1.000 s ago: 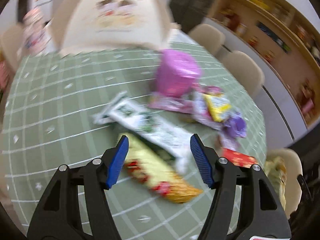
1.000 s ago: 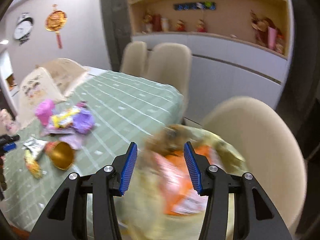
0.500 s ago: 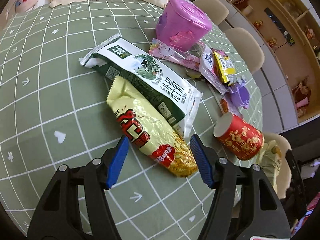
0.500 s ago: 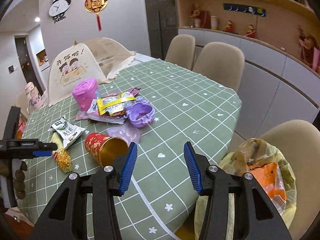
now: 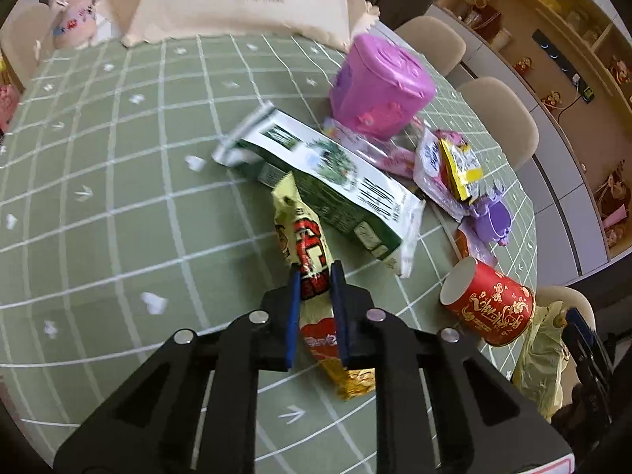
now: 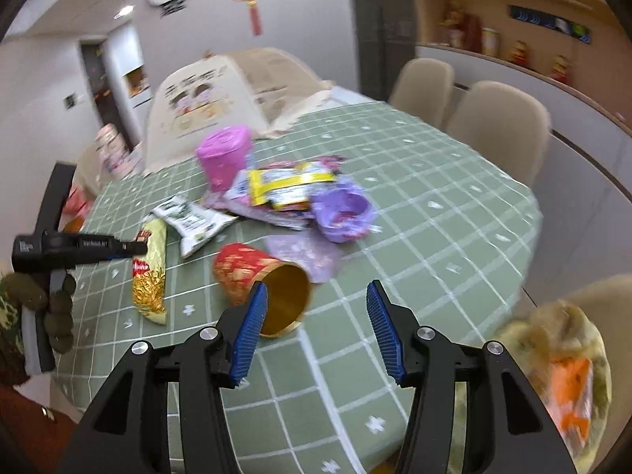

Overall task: Collect trash
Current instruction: 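Grasp the yellow snack stick packet with left tool while right tool moves to the milk carton, then close right tool on the white SATINE milk carton while left tool holds the yellow packet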

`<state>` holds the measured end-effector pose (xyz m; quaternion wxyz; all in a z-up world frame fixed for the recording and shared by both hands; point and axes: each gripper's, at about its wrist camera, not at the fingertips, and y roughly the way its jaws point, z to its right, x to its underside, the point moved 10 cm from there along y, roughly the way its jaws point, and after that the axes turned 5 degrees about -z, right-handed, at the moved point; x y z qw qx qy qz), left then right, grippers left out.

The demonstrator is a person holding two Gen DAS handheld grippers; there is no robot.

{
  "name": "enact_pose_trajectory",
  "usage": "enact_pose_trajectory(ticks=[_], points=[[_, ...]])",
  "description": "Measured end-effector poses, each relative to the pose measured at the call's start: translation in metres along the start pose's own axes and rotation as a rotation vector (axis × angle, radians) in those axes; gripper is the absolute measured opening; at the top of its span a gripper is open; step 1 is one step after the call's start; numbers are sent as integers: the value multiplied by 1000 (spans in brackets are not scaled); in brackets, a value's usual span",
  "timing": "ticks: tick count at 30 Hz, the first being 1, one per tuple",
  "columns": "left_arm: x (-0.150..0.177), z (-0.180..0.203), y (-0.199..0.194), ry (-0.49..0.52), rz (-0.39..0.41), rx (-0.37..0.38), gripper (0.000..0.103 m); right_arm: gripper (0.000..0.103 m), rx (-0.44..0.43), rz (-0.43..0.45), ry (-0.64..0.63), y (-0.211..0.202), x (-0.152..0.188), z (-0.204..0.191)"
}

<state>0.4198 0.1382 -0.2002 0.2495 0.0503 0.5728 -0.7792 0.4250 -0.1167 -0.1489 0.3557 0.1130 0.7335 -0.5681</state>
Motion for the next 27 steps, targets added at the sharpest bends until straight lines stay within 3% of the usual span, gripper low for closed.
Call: enact_pose_trajectory(ticks=[7,13,14,16,17,21,27], points=[[6,-48,-29,-17,47,-94,13,50,-155,-16,-109,43,-43,-70],[14,-87,-43,-49,39,-118,15,50,-234,-64,-199,97,-77,-135],[15,-91,-44,-52,33,-117,17,50,-243,-73,-223,106,-81,-146],[17,-97,-43,-65,26,-90,41,50,-269,-82,-278,123,-90,-168],[17,-99,-42,-71,23,-76,46,50,-289,-83,-303,131,-93,-178],[17,-102,-38,-72,13,-59,47,49,-262,-136,-390,169,-97,-195],[-1,-117,-52,-87,64,-56,48,51,-278,-218,-329,192,-96,-189]])
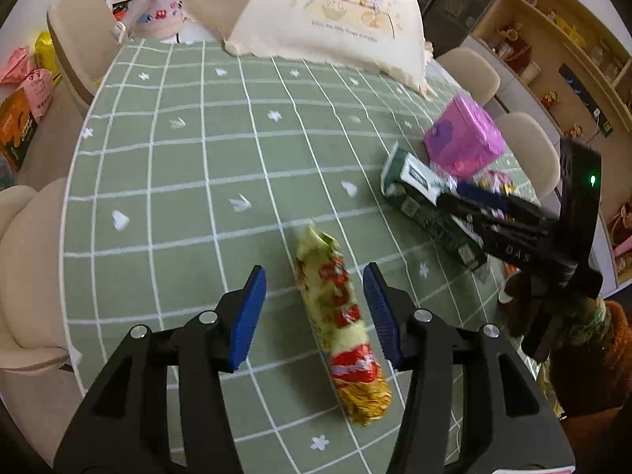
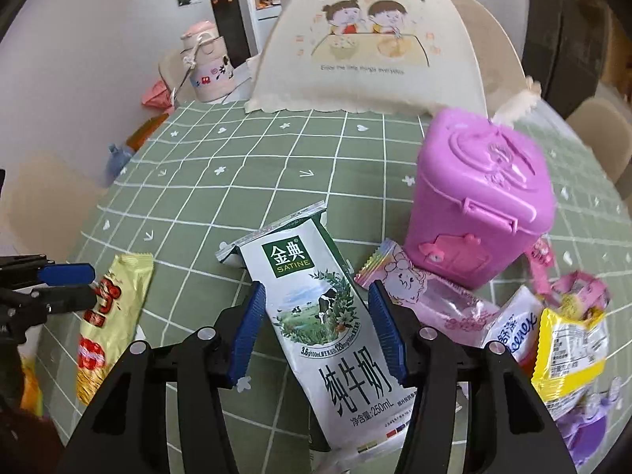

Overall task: Collect trash
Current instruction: 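Close right tool on the white SATINE milk carton while left tool holds the yellow packet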

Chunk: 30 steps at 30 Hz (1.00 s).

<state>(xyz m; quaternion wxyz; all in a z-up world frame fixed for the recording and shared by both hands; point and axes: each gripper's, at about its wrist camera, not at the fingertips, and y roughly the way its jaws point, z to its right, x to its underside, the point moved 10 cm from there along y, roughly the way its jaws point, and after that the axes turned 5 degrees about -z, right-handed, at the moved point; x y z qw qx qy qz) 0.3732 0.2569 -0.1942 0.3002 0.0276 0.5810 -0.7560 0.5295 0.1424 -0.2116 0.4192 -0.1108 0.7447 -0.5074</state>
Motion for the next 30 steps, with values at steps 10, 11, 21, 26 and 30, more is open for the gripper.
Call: enact_pose_trajectory(ticks=[10,11,21,26,30], points=[[-5,-3,8,17,-17,10,49,54,-5,-45,98,6,39,0],[-5,-3,9,23,-21,8,49,55,-1,-47,101,7,40,0],[-5,-1,0,57,10,-13,49,58,36,-77,132,17,38,-2],[-2,-3,-1,46,9,-8,49,58,33,-131,132,19,30,-1],[1,-6,2,28,-1,-3,49,58,89,-128,76,23,19,2]])
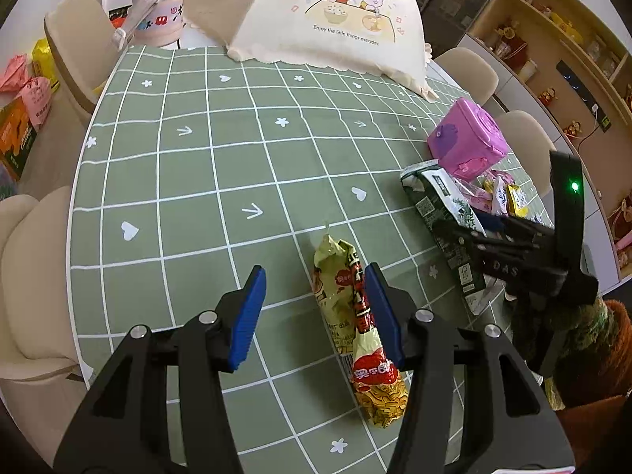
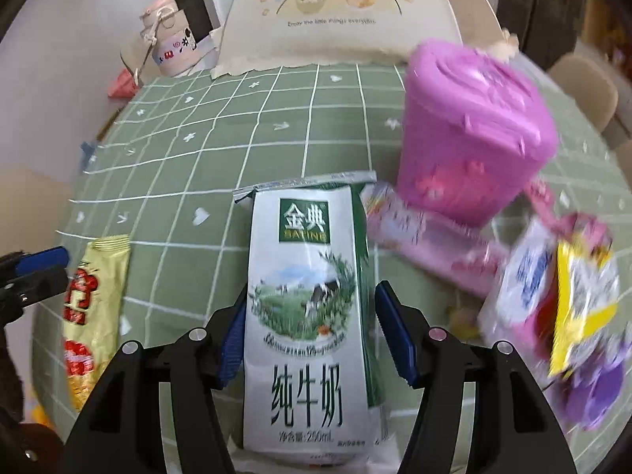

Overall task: Collect trash
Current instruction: 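Close right tool on the white SATINE milk carton while left tool holds the yellow packet, then carry the milk carton into the yellow bag and open right tool while left holds packet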

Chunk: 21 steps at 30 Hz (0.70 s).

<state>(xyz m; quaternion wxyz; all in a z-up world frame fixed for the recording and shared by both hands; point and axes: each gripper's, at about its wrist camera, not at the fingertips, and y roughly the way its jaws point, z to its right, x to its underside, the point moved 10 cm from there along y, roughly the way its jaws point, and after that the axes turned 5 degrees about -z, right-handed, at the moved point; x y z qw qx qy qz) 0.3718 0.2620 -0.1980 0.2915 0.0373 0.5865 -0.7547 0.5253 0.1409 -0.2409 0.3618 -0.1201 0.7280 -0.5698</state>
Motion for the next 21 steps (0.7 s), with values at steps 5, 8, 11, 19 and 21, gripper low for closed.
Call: enact_pose_trajectory(ticks=[5,8,11,19,21], points=[[3,9,6,33,-23,9,49,51,43,12,20,-4,-13,7],[2,16,9,61,-30,8,49,50,49,72,52,-28,-19,12],[2,26,15,92,-50,16,49,50,66,126,79,-56,-16,18],[5,45,38,174,-137,-37,13,49,148,232,170,-114,13,37],[0,46,33,157,-122,-6,10,50,166,252,194,-127,24,42]])
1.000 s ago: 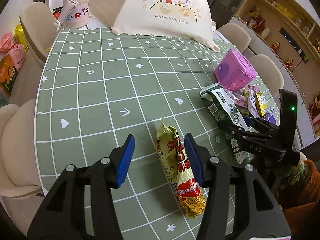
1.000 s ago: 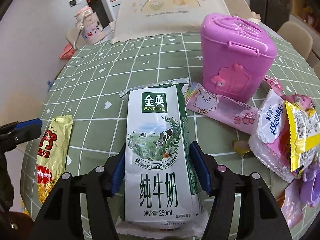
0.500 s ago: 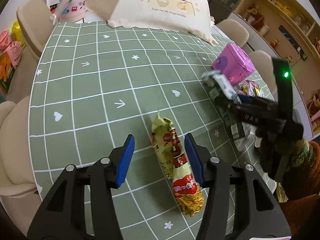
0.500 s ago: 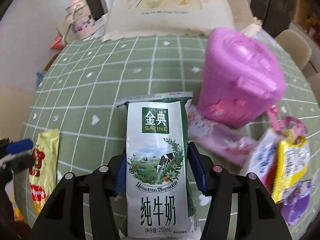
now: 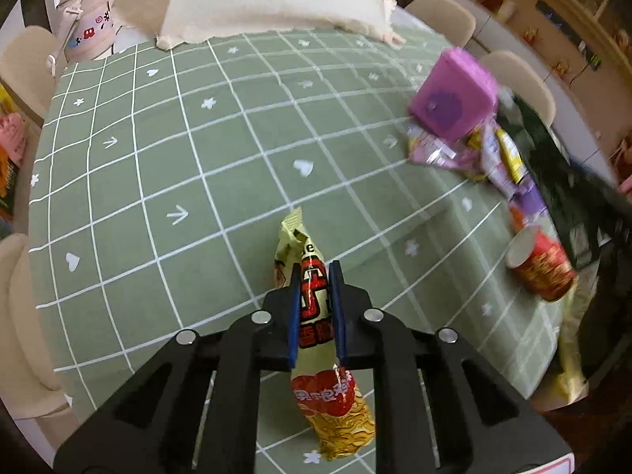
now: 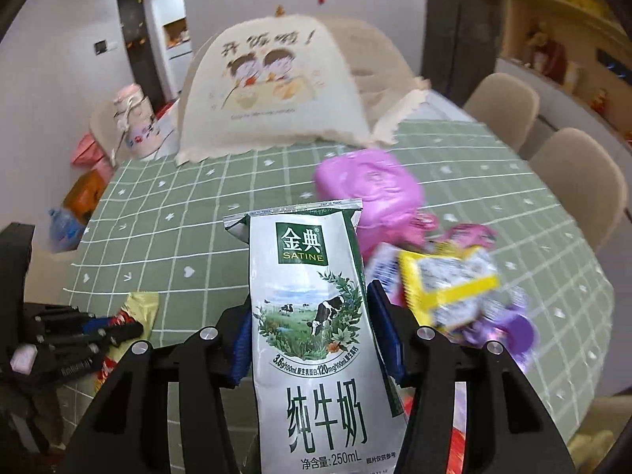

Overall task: Collect trash
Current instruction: 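Carry the milk carton into the yellow bag and open right tool while left holds packet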

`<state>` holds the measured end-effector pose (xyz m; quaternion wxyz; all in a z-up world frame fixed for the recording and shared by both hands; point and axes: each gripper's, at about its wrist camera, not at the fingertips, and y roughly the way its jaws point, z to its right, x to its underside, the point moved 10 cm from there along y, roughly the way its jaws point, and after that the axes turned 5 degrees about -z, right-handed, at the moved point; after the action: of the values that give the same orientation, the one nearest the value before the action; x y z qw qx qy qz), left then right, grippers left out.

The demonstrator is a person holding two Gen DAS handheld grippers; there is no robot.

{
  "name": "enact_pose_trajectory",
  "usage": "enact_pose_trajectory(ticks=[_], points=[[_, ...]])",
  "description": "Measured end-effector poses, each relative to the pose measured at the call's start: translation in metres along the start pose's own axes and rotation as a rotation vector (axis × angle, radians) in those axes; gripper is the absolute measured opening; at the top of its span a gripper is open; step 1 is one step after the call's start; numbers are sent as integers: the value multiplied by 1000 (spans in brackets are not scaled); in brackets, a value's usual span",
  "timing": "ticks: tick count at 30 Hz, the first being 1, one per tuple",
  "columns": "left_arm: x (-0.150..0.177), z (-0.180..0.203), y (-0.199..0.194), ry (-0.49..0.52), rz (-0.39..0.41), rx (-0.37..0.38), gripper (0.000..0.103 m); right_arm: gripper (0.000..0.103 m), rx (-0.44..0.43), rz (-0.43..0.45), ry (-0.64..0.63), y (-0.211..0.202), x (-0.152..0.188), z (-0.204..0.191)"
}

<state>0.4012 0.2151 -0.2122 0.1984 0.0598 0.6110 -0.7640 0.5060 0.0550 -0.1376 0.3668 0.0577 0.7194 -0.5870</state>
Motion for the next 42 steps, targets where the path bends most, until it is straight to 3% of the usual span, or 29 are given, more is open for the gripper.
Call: enact_pose_trajectory(ticks=[6,11,17,25,33,42], points=[[-22,7,-39,28,132,10,10,50,58,34,52,-33,23,19],[-35,34,-62,88,186,40,10,50,102,62,88,-61,36,32],[-44,91,-81,180,222,133,10,50,167,125,137,-106,46,56],[-60,189,-97,308,278,267,10,50,306,218,263,-184,80,130],[-28,301,-87,490,229,401,10,50,460,247,417,-240,148,211],[13,380,-73,591,181,468,10,50,517,198,628,-256,249,298]])
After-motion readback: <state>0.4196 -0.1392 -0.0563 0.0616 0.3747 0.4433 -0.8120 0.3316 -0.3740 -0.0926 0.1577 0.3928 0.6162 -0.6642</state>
